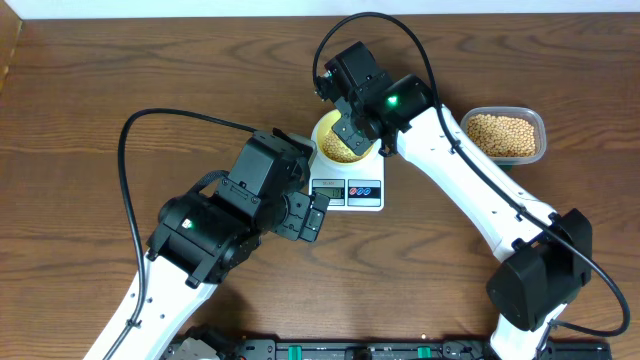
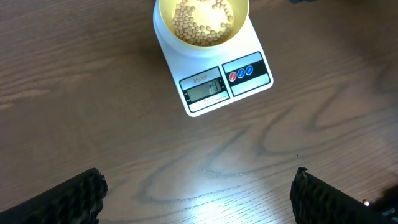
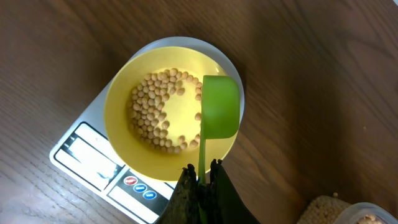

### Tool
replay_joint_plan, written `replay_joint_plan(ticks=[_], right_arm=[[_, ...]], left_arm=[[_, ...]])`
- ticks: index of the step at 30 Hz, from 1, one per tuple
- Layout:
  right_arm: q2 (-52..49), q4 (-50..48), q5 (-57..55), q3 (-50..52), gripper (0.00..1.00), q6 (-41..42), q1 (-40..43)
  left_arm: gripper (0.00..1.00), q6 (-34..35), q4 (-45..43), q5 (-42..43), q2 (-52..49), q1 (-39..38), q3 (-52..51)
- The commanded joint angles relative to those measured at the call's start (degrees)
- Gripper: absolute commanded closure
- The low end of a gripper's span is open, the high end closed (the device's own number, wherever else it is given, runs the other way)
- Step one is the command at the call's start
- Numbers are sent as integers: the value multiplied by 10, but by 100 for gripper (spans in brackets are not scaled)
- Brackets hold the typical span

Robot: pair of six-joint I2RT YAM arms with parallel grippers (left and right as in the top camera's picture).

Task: Scoop item into bowl and weigh 50g on scale
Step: 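Tip the scoop to pour soybeans into the yellow bowl, then move the empty scoop back to the soybean tub with the right gripper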

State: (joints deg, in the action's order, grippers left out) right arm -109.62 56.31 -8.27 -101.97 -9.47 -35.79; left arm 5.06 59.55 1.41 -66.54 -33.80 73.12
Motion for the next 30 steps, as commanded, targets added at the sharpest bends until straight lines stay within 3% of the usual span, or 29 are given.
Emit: replay_joint_plan(ticks=[1, 9, 14, 17, 21, 30], right_arm=[[2, 3, 21, -19, 99, 16, 7], [7, 61, 77, -106, 99, 80, 59], [12, 151, -74, -169, 99, 170, 106], [11, 215, -143, -169, 99, 220, 141], [9, 268, -147, -158, 99, 259, 190], [8, 253, -138, -84, 99, 272, 283]], left_arm=[[3, -5, 0, 3, -1, 1, 10], [3, -5, 0, 3, -1, 1, 10], [3, -5, 0, 3, -1, 1, 10], [3, -5, 0, 3, -1, 1, 10], [3, -5, 0, 3, -1, 1, 10], [3, -5, 0, 3, -1, 1, 10]])
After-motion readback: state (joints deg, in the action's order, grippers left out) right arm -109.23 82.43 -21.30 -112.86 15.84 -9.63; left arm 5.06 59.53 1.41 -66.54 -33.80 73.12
